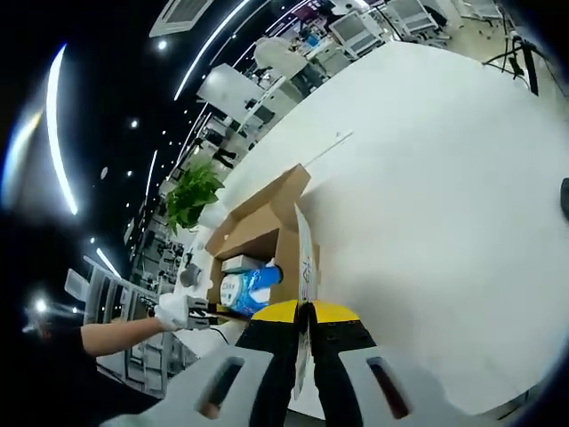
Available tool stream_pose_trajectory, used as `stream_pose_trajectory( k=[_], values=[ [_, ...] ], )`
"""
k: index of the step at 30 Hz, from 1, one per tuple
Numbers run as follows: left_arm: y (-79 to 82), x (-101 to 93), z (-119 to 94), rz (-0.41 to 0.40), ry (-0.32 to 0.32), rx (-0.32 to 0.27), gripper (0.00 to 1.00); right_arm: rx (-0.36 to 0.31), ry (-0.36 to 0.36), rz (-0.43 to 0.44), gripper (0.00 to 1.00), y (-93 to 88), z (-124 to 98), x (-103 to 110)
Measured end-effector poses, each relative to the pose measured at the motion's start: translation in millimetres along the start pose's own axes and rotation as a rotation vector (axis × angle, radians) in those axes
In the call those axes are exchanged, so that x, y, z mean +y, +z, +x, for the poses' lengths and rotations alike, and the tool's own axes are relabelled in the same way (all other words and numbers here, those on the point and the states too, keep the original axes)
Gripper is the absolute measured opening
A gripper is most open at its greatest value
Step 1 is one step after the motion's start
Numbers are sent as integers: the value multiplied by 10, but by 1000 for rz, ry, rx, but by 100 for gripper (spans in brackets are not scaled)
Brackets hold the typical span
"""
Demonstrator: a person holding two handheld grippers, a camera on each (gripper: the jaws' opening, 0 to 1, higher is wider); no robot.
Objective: Operate the shoe box by opening the lid, removing the specified soft item, and placing it in the target area until the item is outside and the box remains undamaged.
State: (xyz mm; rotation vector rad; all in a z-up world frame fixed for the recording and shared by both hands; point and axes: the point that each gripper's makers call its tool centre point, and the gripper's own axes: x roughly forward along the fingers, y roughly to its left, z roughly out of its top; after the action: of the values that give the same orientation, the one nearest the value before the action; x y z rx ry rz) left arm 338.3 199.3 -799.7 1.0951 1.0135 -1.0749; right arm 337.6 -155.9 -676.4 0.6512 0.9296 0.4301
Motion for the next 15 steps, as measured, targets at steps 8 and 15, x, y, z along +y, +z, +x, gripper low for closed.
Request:
stream_pose_trajectory(
  k=[8,15],
  values=[
    [-1,1,1,-3,-9,5,5,42,10,-26,0,106,112,36],
    [-6,1,0,-4,-4,4,5,111,13,-55,0,191,211,51]
  ],
)
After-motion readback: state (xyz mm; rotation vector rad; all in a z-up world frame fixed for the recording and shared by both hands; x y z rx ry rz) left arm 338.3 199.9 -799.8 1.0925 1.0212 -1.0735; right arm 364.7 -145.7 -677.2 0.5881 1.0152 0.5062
